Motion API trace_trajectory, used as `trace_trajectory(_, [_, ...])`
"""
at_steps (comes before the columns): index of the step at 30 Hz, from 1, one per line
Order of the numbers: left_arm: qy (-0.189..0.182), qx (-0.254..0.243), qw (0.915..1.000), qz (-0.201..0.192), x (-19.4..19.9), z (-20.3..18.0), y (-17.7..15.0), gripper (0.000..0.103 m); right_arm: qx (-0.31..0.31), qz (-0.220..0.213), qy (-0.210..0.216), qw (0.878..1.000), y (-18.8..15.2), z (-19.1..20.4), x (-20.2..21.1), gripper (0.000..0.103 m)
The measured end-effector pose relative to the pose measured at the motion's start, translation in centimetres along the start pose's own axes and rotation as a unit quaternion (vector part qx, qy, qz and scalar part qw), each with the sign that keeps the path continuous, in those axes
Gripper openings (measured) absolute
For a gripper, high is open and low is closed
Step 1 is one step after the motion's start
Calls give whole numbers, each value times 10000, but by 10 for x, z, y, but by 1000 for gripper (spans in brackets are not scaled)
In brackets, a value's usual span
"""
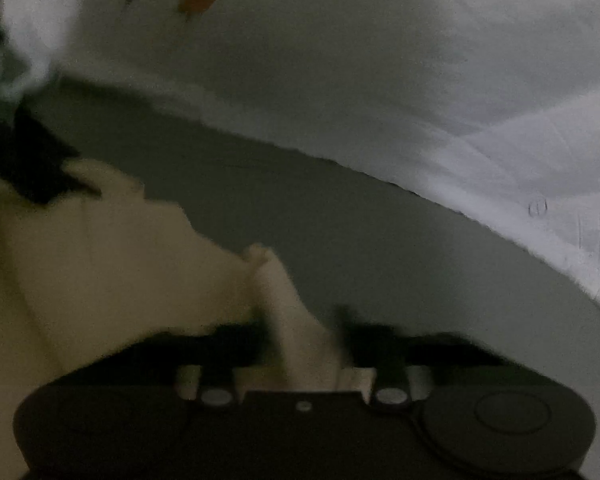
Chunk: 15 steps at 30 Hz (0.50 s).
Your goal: Fold clothes
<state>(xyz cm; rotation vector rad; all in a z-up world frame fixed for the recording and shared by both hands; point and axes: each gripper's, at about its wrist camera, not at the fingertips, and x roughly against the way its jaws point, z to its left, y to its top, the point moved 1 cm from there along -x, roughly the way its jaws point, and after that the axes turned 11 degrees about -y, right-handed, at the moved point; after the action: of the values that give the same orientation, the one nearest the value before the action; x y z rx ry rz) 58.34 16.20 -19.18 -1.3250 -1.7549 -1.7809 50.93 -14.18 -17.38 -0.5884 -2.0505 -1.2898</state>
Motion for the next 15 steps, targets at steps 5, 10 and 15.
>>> trace_trajectory(5, [493,250,9973,-492,16,4,8,6,-26,-428,-182,9989,8,-16,13,5])
trace_trajectory(10, [917,235,9886,-1168,25,7,35,12,-101,-825,-501,9953,35,-40,-9,5])
trace_trajectory(15, [1188,632,9884,-700,-16,21,44,44,-556,-256,-717,9955,55,-48,-76,29])
